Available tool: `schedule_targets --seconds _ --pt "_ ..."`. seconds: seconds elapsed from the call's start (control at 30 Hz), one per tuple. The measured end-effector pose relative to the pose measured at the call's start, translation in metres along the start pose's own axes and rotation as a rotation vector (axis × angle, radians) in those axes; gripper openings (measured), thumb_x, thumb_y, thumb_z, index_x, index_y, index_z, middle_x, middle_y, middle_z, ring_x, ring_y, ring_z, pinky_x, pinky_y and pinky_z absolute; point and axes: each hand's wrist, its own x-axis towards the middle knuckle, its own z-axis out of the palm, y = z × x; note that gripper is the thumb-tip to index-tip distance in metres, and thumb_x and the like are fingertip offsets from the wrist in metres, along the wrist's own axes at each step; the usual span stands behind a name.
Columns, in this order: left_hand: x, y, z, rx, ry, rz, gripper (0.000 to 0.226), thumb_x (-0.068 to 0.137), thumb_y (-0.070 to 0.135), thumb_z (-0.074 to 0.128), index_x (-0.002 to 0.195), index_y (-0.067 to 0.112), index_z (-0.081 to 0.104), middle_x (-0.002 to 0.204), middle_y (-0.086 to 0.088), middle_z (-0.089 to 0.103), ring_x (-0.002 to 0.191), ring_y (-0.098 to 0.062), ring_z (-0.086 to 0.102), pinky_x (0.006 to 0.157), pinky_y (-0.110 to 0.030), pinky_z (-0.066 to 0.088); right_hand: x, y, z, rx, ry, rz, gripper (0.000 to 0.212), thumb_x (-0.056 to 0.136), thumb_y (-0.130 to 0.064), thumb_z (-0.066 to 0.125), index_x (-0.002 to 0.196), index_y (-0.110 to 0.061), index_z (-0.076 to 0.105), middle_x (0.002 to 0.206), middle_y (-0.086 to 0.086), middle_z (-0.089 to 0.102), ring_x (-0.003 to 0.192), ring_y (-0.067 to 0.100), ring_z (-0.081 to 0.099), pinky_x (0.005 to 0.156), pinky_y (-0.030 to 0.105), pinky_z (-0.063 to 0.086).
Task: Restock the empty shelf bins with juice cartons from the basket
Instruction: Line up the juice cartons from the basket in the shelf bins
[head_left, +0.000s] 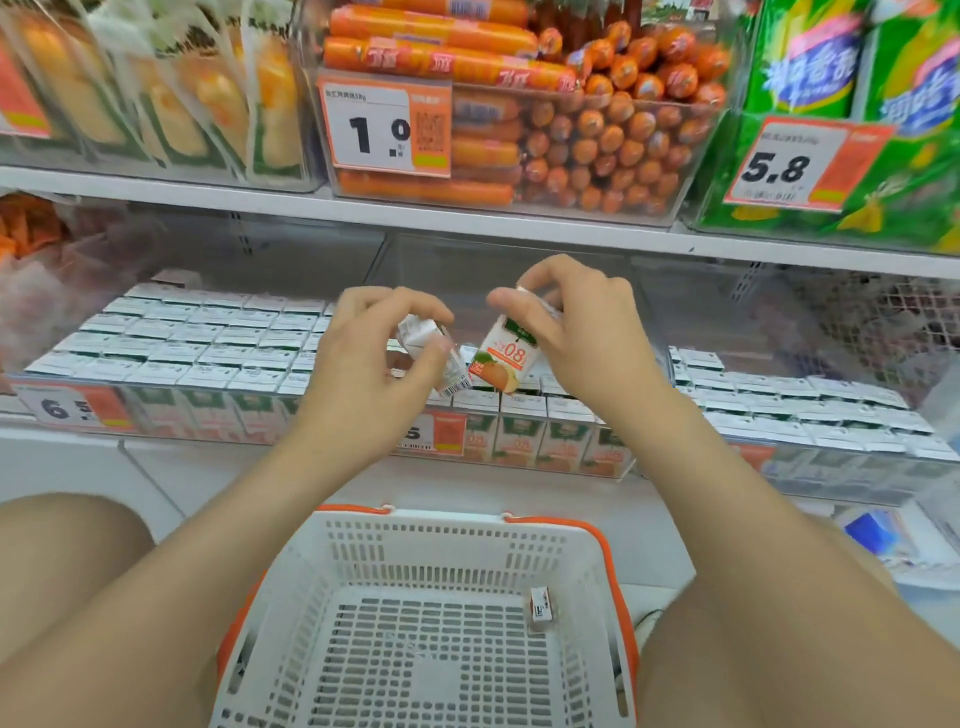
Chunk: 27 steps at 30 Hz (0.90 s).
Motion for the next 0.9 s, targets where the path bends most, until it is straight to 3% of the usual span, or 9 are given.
schedule_targets --seconds 0.2,0.33,0.4,0.47,0.57,0.63,0.7,0.77,0.9 --pt "0.005 -0.016 0.015 0.177 -0.025 0.073 0.011 0.089 0.031 0.081 0.095 0.036 0.074 0.114 0.007 0.056 0.111 -0.002 0.054 0.093 -0.034 0.053 0.0 -0.005 0.001 -0.077 -0.134 -0.098 0.046 0.095 -0.054 0.067 0.131 -0.025 0.063 0.122 -0.004 0.071 0.12 0.026 0.06 0.096 0.041 0.05" --pt "0.007 -0.015 0.011 0.235 -0.049 0.133 0.03 0.09 0.023 0.08 0.117 0.032 0.07 0.121 0.009 0.059 0.114 -0.004 0.054 0.099 -0.03 0.047 0.007 0.001 -0.009 -0.133 -0.053 -0.107 0.036 0.1 -0.036 0.066 0.129 -0.015 0.064 0.118 0.008 0.072 0.113 0.034 0.061 0.09 0.042 0.049" --pt "0.007 -0.018 0.01 0.193 -0.052 0.046 0.05 0.088 0.02 0.081 0.132 0.032 0.06 0.124 0.009 0.059 0.114 -0.006 0.058 0.099 -0.035 0.051 0.014 0.016 -0.01 -0.237 -0.047 -0.069 0.031 0.1 -0.023 0.065 0.129 -0.011 0.061 0.117 0.013 0.067 0.11 0.038 0.059 0.085 0.044 0.048" --pt "0.009 -0.02 0.008 0.13 -0.034 -0.075 0.055 0.086 0.022 0.082 0.134 0.03 0.055 0.122 0.007 0.063 0.108 -0.01 0.066 0.092 -0.038 0.058 0.02 0.031 -0.006 -0.347 -0.1 -0.005 0.034 0.101 -0.015 0.064 0.133 -0.008 0.056 0.12 0.018 0.062 0.11 0.041 0.058 0.081 0.042 0.044" --pt "0.01 -0.021 0.007 0.097 -0.037 -0.157 0.039 0.092 0.023 0.079 0.126 0.028 0.062 0.111 0.013 0.068 0.086 0.004 0.07 0.072 -0.011 0.054 0.024 0.046 0.009 -0.41 -0.263 0.055 0.033 0.1 -0.013 0.066 0.132 -0.007 0.057 0.121 0.019 0.059 0.108 0.042 0.06 0.081 0.042 0.048" --pt "0.01 -0.021 0.006 0.073 -0.05 -0.171 0.034 0.095 0.023 0.075 0.126 0.032 0.064 0.111 0.016 0.068 0.08 0.01 0.069 0.063 -0.007 0.048 0.027 0.049 0.022 -0.367 -0.398 0.094 0.03 0.1 -0.017 0.066 0.129 -0.007 0.061 0.121 0.019 0.063 0.107 0.041 0.063 0.085 0.044 0.053" --pt "0.011 -0.022 0.003 0.052 -0.066 -0.198 0.035 0.097 0.025 0.073 0.128 0.037 0.064 0.114 0.016 0.069 0.078 0.007 0.071 0.06 -0.012 0.05 0.03 0.048 0.033 -0.282 -0.494 0.115 0.026 0.102 -0.023 0.063 0.124 -0.008 0.065 0.118 0.018 0.068 0.101 0.038 0.066 0.087 0.047 0.057" --pt "0.013 -0.023 0.0 0.011 -0.083 -0.237 0.036 0.098 0.024 0.072 0.13 0.039 0.064 0.116 0.015 0.07 0.079 0.003 0.073 0.061 -0.025 0.058 0.033 0.049 0.04 -0.256 -0.536 0.119 0.024 0.103 -0.024 0.06 0.121 -0.009 0.066 0.116 0.015 0.068 0.1 0.036 0.065 0.085 0.045 0.055" --pt "0.015 -0.024 -0.002 -0.055 -0.101 -0.296 0.04 0.097 0.024 0.074 0.132 0.039 0.062 0.112 0.013 0.071 0.085 -0.005 0.075 0.071 -0.034 0.063 0.034 0.052 0.043 -0.245 -0.621 0.186 0.027 0.103 -0.017 0.049 0.109 0.006 0.062 0.094 0.024 0.069 0.073 0.037 0.056 0.066 0.041 0.048"
